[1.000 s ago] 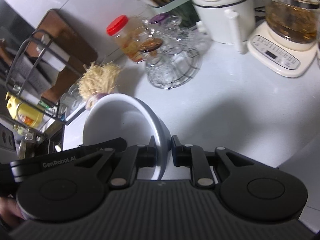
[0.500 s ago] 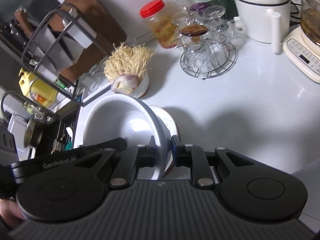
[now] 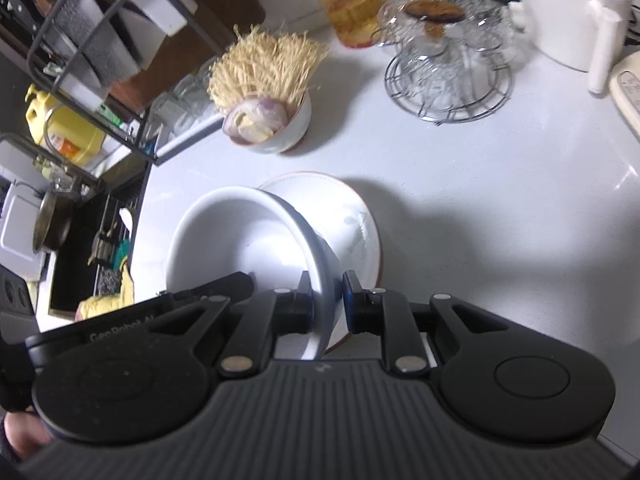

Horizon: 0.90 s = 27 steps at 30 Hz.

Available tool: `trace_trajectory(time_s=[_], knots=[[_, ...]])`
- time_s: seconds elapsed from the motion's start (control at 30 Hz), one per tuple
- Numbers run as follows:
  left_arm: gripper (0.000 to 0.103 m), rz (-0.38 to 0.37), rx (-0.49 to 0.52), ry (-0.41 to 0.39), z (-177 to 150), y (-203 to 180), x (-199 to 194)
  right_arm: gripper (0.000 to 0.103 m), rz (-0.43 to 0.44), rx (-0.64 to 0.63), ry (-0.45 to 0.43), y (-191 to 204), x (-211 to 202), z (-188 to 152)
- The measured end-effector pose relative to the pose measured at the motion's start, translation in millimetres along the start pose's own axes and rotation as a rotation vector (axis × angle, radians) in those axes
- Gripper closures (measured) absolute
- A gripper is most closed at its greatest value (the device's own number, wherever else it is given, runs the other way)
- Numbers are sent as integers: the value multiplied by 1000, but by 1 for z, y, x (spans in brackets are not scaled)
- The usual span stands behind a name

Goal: Organize plates and bowls
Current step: 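Carry the stacked white bowls with both grippers over the patterned plates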

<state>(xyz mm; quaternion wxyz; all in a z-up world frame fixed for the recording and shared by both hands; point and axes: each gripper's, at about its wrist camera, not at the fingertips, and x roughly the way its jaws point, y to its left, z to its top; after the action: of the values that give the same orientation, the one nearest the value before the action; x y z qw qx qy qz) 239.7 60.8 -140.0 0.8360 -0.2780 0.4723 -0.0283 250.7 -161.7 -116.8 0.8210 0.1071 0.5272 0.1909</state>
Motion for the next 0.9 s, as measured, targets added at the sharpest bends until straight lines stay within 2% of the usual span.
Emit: trace_trajectory(time_s=[0.2, 0.8, 0.87, 0.9], knots=[[71, 47, -6, 6, 4, 8, 19, 84, 4, -29, 51, 2, 26, 10], [69, 113, -33, 26, 6, 22, 45, 84, 32, -34, 94, -5, 66, 19], [65, 129, -23, 40, 7, 21, 46, 82, 23, -31, 96, -5, 67, 20], [62, 134, -24, 44, 7, 22, 46, 77, 12, -28, 97, -4, 68, 20]])
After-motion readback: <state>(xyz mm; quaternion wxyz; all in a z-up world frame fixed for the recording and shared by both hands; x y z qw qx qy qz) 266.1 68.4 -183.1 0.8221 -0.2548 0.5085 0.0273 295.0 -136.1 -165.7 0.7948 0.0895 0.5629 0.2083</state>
